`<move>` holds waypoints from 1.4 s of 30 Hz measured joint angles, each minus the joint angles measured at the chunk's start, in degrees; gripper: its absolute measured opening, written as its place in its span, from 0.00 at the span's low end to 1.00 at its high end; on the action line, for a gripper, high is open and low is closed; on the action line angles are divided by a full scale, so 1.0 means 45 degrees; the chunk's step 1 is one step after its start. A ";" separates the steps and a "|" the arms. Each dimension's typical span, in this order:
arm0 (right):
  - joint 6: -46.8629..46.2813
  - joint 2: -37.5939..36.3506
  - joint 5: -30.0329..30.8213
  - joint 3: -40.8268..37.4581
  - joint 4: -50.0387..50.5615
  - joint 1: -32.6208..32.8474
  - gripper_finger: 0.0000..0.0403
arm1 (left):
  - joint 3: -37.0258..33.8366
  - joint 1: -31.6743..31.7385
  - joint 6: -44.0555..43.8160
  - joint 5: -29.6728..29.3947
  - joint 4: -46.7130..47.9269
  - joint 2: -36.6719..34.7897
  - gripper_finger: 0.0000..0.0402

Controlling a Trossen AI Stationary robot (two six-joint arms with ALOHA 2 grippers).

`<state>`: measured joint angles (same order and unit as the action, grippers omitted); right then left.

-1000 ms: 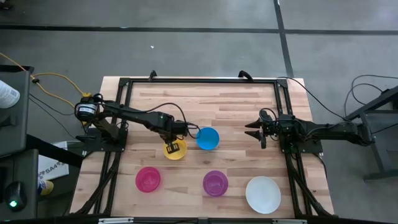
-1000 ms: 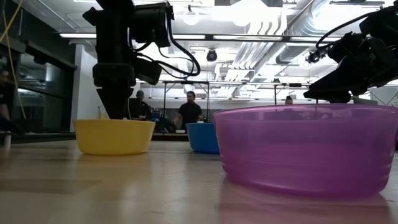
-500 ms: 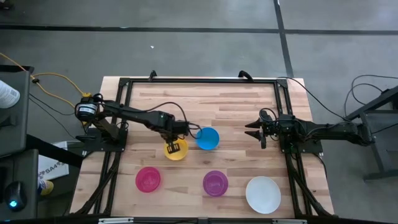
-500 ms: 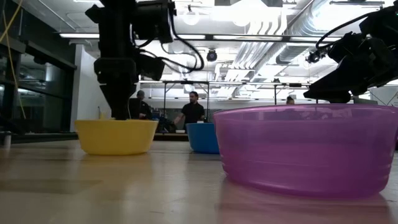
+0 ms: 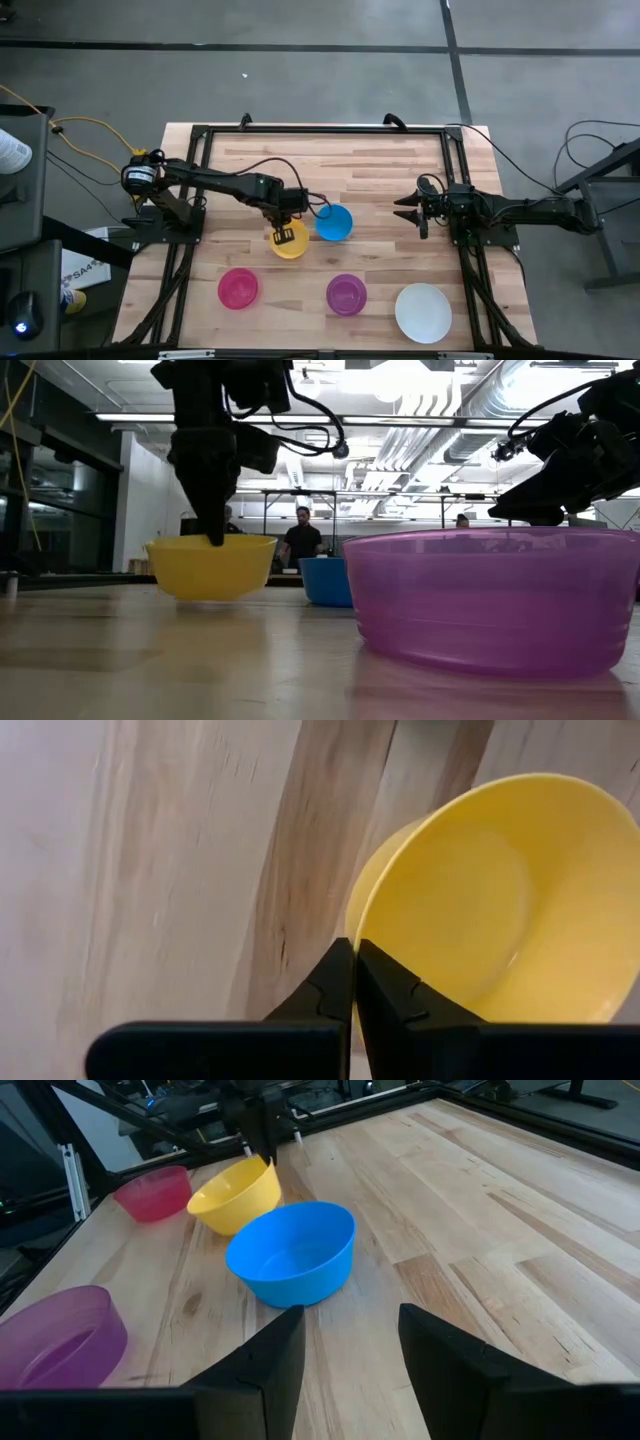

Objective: Nest bowls inside each other
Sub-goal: Stack the yellow bowl on the white bowl

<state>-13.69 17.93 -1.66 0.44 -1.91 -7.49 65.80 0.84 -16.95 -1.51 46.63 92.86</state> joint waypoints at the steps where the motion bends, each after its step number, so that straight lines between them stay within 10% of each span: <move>1: 0.0000 0.0000 -0.0003 0.0000 0.0000 -0.0003 0.39 | 0.0013 0.0089 -0.0009 0.0111 -0.0009 0.0000 0.00; 42: -0.2015 -0.0004 -0.0071 -0.0001 -0.1861 -0.0002 0.39 | 0.3312 0.0378 -0.1545 0.0928 -0.1666 0.0015 0.00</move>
<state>-22.76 17.91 -1.98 0.44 -10.29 -7.51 80.71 2.54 -23.90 2.66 39.13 92.92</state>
